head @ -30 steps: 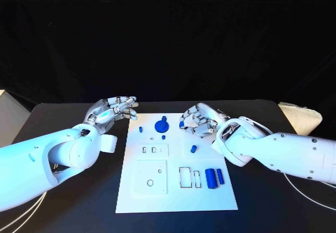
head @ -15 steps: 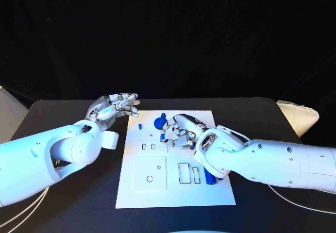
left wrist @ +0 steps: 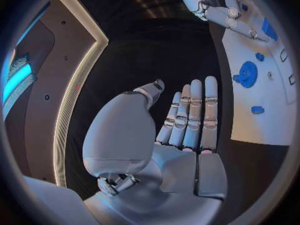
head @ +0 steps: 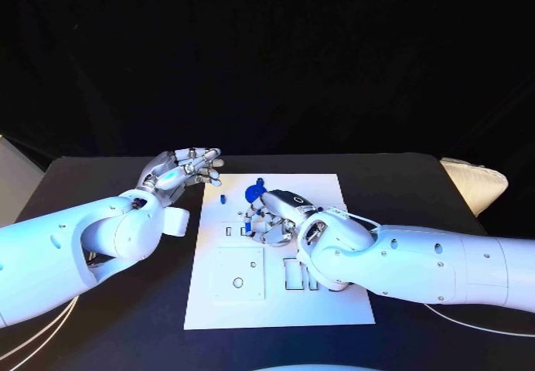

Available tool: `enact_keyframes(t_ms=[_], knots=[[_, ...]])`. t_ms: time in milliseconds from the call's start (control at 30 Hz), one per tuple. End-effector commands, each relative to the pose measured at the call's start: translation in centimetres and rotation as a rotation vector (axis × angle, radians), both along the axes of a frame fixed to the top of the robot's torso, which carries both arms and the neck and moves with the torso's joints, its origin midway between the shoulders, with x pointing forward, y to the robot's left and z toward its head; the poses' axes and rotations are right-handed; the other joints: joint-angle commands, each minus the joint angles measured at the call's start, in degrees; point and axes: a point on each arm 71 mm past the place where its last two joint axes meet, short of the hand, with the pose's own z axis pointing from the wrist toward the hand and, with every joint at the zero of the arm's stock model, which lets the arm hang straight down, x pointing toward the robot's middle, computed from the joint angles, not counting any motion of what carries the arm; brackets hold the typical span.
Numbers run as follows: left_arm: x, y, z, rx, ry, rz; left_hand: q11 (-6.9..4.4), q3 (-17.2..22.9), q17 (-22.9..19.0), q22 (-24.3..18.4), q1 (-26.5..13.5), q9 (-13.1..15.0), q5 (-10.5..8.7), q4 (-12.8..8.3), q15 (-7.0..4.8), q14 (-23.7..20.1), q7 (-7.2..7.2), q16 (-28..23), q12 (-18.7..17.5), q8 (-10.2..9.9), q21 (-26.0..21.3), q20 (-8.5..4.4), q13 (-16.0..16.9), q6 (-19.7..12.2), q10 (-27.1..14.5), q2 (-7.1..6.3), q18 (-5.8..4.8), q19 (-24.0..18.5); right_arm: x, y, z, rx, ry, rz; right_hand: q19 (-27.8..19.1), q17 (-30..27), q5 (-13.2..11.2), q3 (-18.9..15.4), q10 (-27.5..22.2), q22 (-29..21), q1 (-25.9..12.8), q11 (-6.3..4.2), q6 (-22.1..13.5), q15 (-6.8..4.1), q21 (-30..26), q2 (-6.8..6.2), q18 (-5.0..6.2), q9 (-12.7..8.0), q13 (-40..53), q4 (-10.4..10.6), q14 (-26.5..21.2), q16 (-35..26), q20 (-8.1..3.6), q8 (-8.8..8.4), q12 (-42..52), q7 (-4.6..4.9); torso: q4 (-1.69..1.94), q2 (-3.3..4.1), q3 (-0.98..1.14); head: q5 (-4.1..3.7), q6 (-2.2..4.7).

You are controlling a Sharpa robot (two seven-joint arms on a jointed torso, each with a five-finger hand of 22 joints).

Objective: Assemble the parts on the task board

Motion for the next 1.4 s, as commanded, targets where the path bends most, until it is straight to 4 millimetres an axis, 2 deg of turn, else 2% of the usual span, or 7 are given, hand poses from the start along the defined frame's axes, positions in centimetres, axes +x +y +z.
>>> enact_keyframes(t_ms=[33, 133, 233, 500, 567, 767, 1400], knots=[[-0.1, -0.3, 0.1, 0.000, -0.006, -0.022, 0.09, 0.3, 0.1, 0.1, -0.3, 0.1, 0.14, 0.0, -0.16, 0.1, 0.34, 0.3, 0.4, 0.4, 0.2, -0.51, 0.1, 0.4, 0.4, 0.01, 0.81, -0.1, 0.0, 0.1, -0.1, -0.070, -0.050, 0.012, -0.1, 15.0, 0.4, -0.2, 6.0, 0.2, -0.5, -0.19, 0.2, -0.39, -0.1, -0.22, -0.93, 1.4, 15.1, 0.3, 6.2, 0.2, -0.08, 0.27, 0.2, -0.64, 0.06, 0.00, 0.00, -0.21, -0.29], [-0.1, -0.3, 0.1, 0.001, -0.005, -0.023, 0.08, 0.3, 0.1, 0.1, -0.3, 0.1, 0.14, 0.0, -0.17, 0.1, 0.33, 0.3, 0.4, 0.4, 0.2, -0.51, 0.1, 0.4, 0.4, 0.02, 0.81, -0.1, 0.2, 0.2, -0.3, -0.090, -0.066, 0.012, -0.1, 15.0, 0.4, -0.2, 6.0, 0.1, -0.6, -0.19, 0.2, -0.39, -0.2, -0.30, -0.92, 1.4, 15.1, 0.3, 6.2, 0.2, -0.08, 0.29, 0.2, -0.65, 0.11, 0.08, 0.00, -0.19, -0.38], [-0.1, -0.3, 0.1, 0.002, -0.004, -0.022, 0.06, 0.4, 0.1, 0.1, -0.3, 0.1, 0.14, 0.0, -0.18, 0.1, 0.32, 0.3, 0.5, 0.4, 0.2, -0.52, 0.1, 0.5, 0.4, 0.01, 0.81, -0.1, 0.2, 0.2, -0.6, -0.104, -0.071, 0.010, -0.1, 15.0, 0.4, -0.2, 6.0, 0.2, -0.7, -0.19, 0.2, -0.40, -0.1, -0.40, -0.94, 1.4, 15.1, 0.4, 6.2, 0.2, -0.08, 0.33, 0.2, -0.65, 0.06, 0.04, 0.10, 0.06, -0.52], [-0.1, -0.2, 0.1, 0.003, -0.003, -0.021, 0.05, 0.4, 0.1, 0.1, -0.3, 0.1, 0.14, 0.0, -0.18, 0.1, 0.30, 0.4, 0.5, 0.5, 0.3, -0.53, 0.1, 0.5, 0.4, 0.01, 0.81, -0.1, 0.1, 0.3, -1.0, -0.122, -0.082, 0.002, -0.1, 15.0, 0.5, -0.3, 6.0, 0.2, -0.9, -0.19, 0.2, -0.40, -0.1, -0.51, -0.95, 1.4, 15.1, 0.5, 6.2, 0.2, -0.08, 0.39, 0.2, -0.66, 0.24, 0.09, 0.00, 0.26, -0.83], [-0.1, -0.1, 0.1, 0.003, -0.003, -0.020, 0.05, 0.4, 0.1, 0.1, -0.3, 0.1, 0.14, 0.0, -0.18, 0.1, 0.30, 0.4, 0.5, 0.5, 0.3, -0.53, 0.1, 0.5, 0.4, 0.01, 0.81, -0.1, 0.1, 0.3, -1.1, -0.126, -0.083, 0.001, 0.0, 15.0, 0.5, -0.3, 6.0, 0.3, -1.0, -0.20, 0.2, -0.40, 0.0, -0.54, -0.96, 1.4, 15.1, 0.5, 6.2, 0.2, -0.08, 0.43, 0.2, -0.67, 0.15, 0.06, 0.01, 0.37, -0.92], [-0.1, -0.1, 0.1, 0.004, -0.002, -0.020, 0.04, 0.4, 0.1, 0.1, -0.4, 0.1, 0.14, 0.0, -0.20, 0.1, 0.28, 0.4, 0.6, 0.5, 0.3, -0.54, 0.2, 0.6, 0.4, -0.01, 0.81, -0.1, 0.1, 0.3, -1.2, -0.134, -0.086, -0.001, 0.0, 15.0, 0.5, -0.3, 6.0, 0.3, -1.1, -0.20, 0.2, -0.41, -0.1, -0.58, -0.95, 1.4, 15.1, 0.5, 6.2, 0.2, -0.08, 0.46, 0.2, -0.68, 0.08, 0.07, 0.08, 0.46, -0.92], [-0.1, -0.1, 0.0, 0.004, -0.002, -0.020, 0.21, 0.5, 0.1, 0.3, -0.5, 0.1, 0.15, 0.0, -0.12, -0.1, 0.37, 0.8, 0.6, 0.7, 0.6, -0.56, 0.1, 0.7, -0.9, -0.15, 0.77, -0.3, 0.2, 0.4, -1.6, -0.154, -0.086, -0.016, 0.0, 15.0, 0.3, -0.9, 6.0, 0.2, -2.1, -0.22, 0.0, -0.43, -0.2, -1.39, -0.94, 1.4, 15.1, 1.1, 6.2, 0.2, -0.11, 0.65, 0.2, -0.68, 0.09, 0.04, 0.02, 0.59, -0.87]])
